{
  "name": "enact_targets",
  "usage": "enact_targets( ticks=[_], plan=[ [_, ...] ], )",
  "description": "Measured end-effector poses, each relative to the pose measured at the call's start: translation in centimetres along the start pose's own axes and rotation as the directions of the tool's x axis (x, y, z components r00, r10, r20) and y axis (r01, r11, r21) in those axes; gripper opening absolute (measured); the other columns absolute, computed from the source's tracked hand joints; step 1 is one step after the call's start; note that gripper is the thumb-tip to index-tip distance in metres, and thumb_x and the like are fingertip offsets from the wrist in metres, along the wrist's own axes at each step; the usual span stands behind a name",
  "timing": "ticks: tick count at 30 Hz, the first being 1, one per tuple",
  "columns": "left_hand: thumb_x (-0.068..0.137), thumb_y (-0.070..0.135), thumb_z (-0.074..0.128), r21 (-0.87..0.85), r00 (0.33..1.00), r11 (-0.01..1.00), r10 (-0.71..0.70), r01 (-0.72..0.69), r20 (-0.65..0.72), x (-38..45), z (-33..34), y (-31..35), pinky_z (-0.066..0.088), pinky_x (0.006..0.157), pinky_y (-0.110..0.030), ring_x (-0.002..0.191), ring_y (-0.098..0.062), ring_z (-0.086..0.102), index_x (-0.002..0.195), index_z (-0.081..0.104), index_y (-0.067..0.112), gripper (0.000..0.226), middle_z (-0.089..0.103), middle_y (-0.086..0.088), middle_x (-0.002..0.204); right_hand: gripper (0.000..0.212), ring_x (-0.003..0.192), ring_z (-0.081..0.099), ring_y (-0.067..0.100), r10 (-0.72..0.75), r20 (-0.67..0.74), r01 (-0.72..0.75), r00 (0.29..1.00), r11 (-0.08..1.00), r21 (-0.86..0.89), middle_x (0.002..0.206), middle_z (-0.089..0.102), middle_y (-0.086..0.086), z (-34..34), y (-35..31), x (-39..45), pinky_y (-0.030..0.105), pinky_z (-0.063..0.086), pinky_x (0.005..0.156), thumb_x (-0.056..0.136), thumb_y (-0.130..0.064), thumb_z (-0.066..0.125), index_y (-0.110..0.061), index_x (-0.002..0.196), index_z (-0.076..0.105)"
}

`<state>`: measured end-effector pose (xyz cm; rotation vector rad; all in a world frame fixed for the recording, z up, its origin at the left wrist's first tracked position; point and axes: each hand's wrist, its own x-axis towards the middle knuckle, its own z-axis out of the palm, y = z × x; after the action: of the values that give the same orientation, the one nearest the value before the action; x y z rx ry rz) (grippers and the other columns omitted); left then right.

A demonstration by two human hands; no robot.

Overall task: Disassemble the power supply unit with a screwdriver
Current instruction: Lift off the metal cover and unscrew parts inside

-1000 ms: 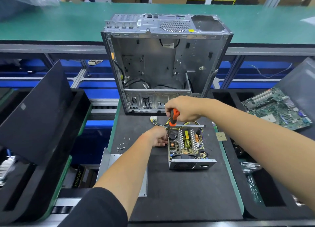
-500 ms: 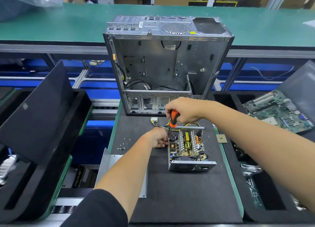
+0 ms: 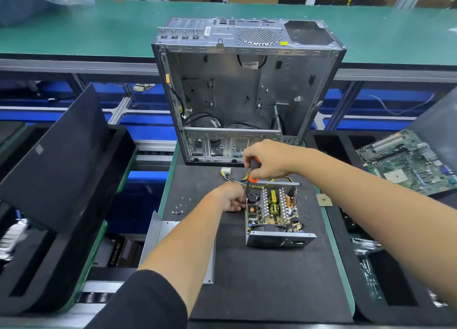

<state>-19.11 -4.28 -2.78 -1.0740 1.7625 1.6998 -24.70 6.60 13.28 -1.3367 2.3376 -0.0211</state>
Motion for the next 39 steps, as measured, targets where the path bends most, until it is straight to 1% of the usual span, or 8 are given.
enact_targets(
  ticks=[4, 11, 16, 20, 23, 29, 36, 39],
  plan=[
    [0.087, -0.008, 0.031, -0.002, 1.000, 1.000, -0.004, 0.004, -0.002, 0.0, 0.1, -0.1, 0.042, 0.055, -0.023, 0.065, -0.015, 0.057, 0.078, 0.049, 0.007, 0.025, 0.052, -0.003, 0.074, 0.035, 0.069, 0.046, 0.024, 0.122, -0.021, -0.123, 0.992, 0.967, -0.223, 0.091, 0.053, 0.011, 0.4, -0.5, 0.3, 0.036, 0.034, 0.064, 0.106, -0.038, 0.032, -0.007, 0.100, 0.048],
    [0.089, -0.007, 0.031, 0.009, 1.000, 1.000, -0.010, 0.010, 0.003, 0.1, 0.0, -0.3, 0.042, 0.055, -0.023, 0.066, -0.014, 0.056, 0.078, 0.049, 0.008, 0.026, 0.052, -0.003, 0.076, 0.027, 0.088, 0.054, 0.027, -0.043, 0.046, 0.043, 0.998, 0.999, 0.005, 0.091, 0.059, 0.005, -0.2, -0.5, -0.3, 0.037, 0.046, 0.074, 0.083, -0.002, 0.058, -0.013, 0.107, 0.052],
    [0.087, -0.009, 0.030, -0.016, 1.000, 1.000, 0.000, 0.001, 0.004, 0.1, 0.0, 0.0, 0.041, 0.055, -0.023, 0.064, -0.015, 0.057, 0.078, 0.048, 0.007, 0.026, 0.052, -0.003, 0.073, 0.033, 0.075, 0.050, 0.026, 0.106, -0.036, -0.111, 0.994, 0.981, -0.159, 0.084, 0.050, 0.006, 0.3, -0.3, 0.2, 0.036, 0.036, 0.061, 0.104, -0.040, 0.037, -0.010, 0.094, 0.048],
    [0.087, -0.009, 0.030, -0.003, 1.000, 1.000, 0.000, 0.000, 0.011, 0.1, 0.0, -0.1, 0.041, 0.054, -0.023, 0.064, -0.015, 0.056, 0.077, 0.048, 0.007, 0.026, 0.051, -0.003, 0.072, 0.009, 0.080, 0.053, 0.027, 0.013, 0.006, -0.012, 1.000, 0.995, -0.095, 0.091, 0.060, 0.009, 0.4, -0.1, 0.5, 0.038, 0.044, 0.068, 0.096, -0.016, 0.048, -0.010, 0.102, 0.050],
    [0.087, -0.009, 0.031, -0.001, 1.000, 1.000, 0.003, -0.003, 0.012, 0.2, 0.0, -0.1, 0.042, 0.054, -0.023, 0.064, -0.015, 0.056, 0.076, 0.048, 0.007, 0.026, 0.051, -0.003, 0.074, 0.026, 0.085, 0.055, 0.025, -0.029, 0.041, 0.027, 0.999, 0.998, 0.055, 0.095, 0.063, 0.007, -0.2, 0.2, -0.1, 0.037, 0.047, 0.072, 0.081, 0.001, 0.055, -0.017, 0.100, 0.051],
    [0.086, -0.008, 0.031, -0.002, 1.000, 1.000, 0.002, -0.002, 0.012, 0.0, 0.0, -0.1, 0.041, 0.052, -0.023, 0.063, -0.014, 0.056, 0.076, 0.049, 0.008, 0.025, 0.052, -0.002, 0.073, 0.025, 0.071, 0.045, 0.022, 0.089, -0.034, -0.094, 0.995, 0.981, -0.168, 0.078, 0.045, 0.002, 0.6, -0.1, 0.2, 0.037, 0.035, 0.064, 0.104, -0.035, 0.037, -0.013, 0.096, 0.043],
    [0.086, -0.007, 0.032, -0.003, 1.000, 1.000, 0.008, -0.008, 0.010, 0.1, 0.0, -0.3, 0.043, 0.052, -0.024, 0.063, -0.013, 0.058, 0.080, 0.049, 0.009, 0.025, 0.054, -0.001, 0.072, 0.025, 0.072, 0.049, 0.016, -0.022, 0.037, 0.019, 0.999, 0.997, 0.076, 0.089, 0.059, 0.003, 0.0, 0.1, -0.4, 0.032, 0.039, 0.063, 0.082, 0.001, 0.057, -0.015, 0.101, 0.050],
    [0.085, -0.007, 0.032, 0.001, 1.000, 1.000, 0.015, -0.015, 0.007, 0.1, 0.1, -0.2, 0.043, 0.052, -0.024, 0.064, -0.012, 0.059, 0.081, 0.049, 0.009, 0.024, 0.054, 0.000, 0.072, 0.018, 0.079, 0.054, 0.022, 0.019, 0.010, -0.019, 1.000, 1.000, -0.006, 0.090, 0.059, 0.005, 0.3, 0.4, -0.2, 0.033, 0.043, 0.067, 0.089, -0.021, 0.063, -0.014, 0.099, 0.050]
  ],
)
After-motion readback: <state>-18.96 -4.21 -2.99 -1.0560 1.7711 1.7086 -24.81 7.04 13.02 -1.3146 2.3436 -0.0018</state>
